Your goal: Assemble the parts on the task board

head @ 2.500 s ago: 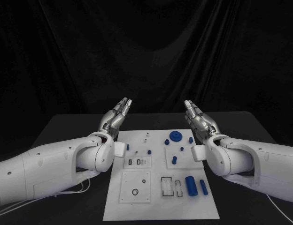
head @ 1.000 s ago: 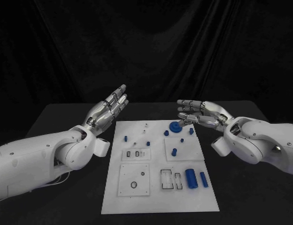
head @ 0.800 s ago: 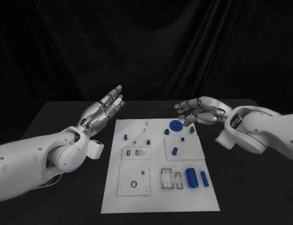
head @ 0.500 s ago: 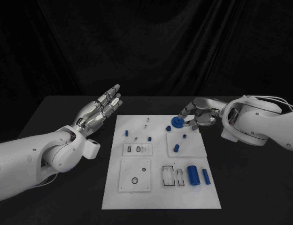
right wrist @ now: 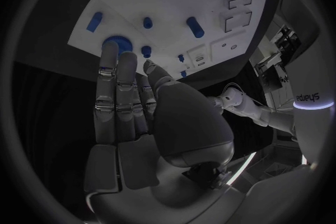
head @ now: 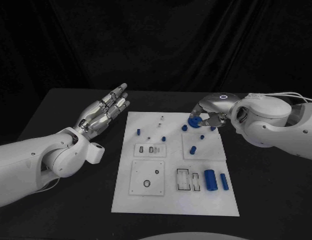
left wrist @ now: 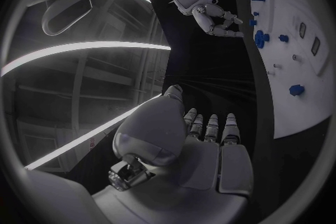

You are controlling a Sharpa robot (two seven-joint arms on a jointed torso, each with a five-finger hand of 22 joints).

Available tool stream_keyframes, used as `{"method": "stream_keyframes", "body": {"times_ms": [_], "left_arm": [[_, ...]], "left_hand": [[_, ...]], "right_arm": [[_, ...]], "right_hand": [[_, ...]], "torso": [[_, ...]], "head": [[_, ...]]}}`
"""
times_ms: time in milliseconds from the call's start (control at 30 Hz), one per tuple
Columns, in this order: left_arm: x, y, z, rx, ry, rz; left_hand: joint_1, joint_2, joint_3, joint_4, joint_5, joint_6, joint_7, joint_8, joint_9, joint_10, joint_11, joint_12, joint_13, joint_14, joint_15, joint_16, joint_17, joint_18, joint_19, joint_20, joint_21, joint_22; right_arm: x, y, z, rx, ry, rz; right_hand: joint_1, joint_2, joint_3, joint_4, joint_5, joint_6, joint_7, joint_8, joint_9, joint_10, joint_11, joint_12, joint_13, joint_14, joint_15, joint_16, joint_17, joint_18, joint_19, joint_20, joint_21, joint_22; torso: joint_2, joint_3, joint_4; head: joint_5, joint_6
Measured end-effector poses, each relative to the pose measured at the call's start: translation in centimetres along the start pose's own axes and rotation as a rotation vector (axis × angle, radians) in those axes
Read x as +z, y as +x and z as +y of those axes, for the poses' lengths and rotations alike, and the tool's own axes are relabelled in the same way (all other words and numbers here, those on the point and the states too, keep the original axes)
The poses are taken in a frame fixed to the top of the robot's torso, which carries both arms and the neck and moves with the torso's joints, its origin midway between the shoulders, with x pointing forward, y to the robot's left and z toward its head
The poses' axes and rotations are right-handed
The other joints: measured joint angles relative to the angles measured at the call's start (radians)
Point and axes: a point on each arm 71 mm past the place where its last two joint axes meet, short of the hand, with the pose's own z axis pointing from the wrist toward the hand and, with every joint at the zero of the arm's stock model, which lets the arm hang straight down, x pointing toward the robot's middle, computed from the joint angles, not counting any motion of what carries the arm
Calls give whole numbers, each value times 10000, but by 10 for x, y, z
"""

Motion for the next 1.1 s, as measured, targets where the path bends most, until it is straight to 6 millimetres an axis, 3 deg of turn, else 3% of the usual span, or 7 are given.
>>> {"method": "stream_keyframes", "body": {"times_ms": [233,467,767,967,1100], "left_arm": [[0,-1,0,11,-1,13],[0,-1,0,12,-5,23],[-1,-2,0,12,-7,23],[-2,-1,-1,-5,0,47],[-2,-1,-1,-10,2,57]], "left_hand": [[0,0,28,-28,92,0,0,0,0,0,71,0,1,0,0,0,2,0,-4,4,0,0],[77,-1,27,-28,116,36,36,0,-1,0,70,0,-4,-37,36,0,3,-1,-4,3,0,1],[158,-1,54,-55,202,72,72,0,9,-1,141,0,-7,-1,72,0,6,-1,-4,4,0,1],[158,-1,81,-27,202,72,72,0,9,-1,140,0,-6,-1,72,0,6,0,32,40,0,1],[158,-1,109,-55,240,72,72,0,8,-1,140,0,-5,-1,72,0,3,-1,32,40,0,-3]], "right_arm": [[2,-3,3,-755,-173,-316],[6,-1,4,-1029,-272,-502],[9,2,3,-1153,-349,-593],[10,5,4,-1169,-425,-589],[13,7,7,-1166,-525,-557]], "right_hand": [[-153,-153,42,42,-352,-89,-68,0,-18,119,-28,-161,19,270,-108,2017,1870,1,-38,-38,576,618],[-302,-241,-10,186,-576,-412,92,-56,-65,341,-52,-161,32,544,-237,3320,3236,1,-37,-38,1022,1099],[-325,-218,14,265,-580,-323,253,-56,-65,578,-1,-160,41,662,-261,3663,3619,0,-38,-37,1255,1375],[-366,-176,40,402,-580,-160,415,-56,-75,1006,41,-226,49,831,-237,4140,4142,0,-73,-72,1527,1668],[-366,-176,40,401,-580,-160,415,-56,-74,1005,40,-226,49,831,-237,4160,4173,0,-72,-72,1527,1705]], "torso": [[160,-26,115],[231,-36,179],[105,-70,203],[24,-88,208],[-19,-100,209]], "head": [[-102,-34],[-203,-129],[-209,-314],[-238,-376],[-251,-399]]}}
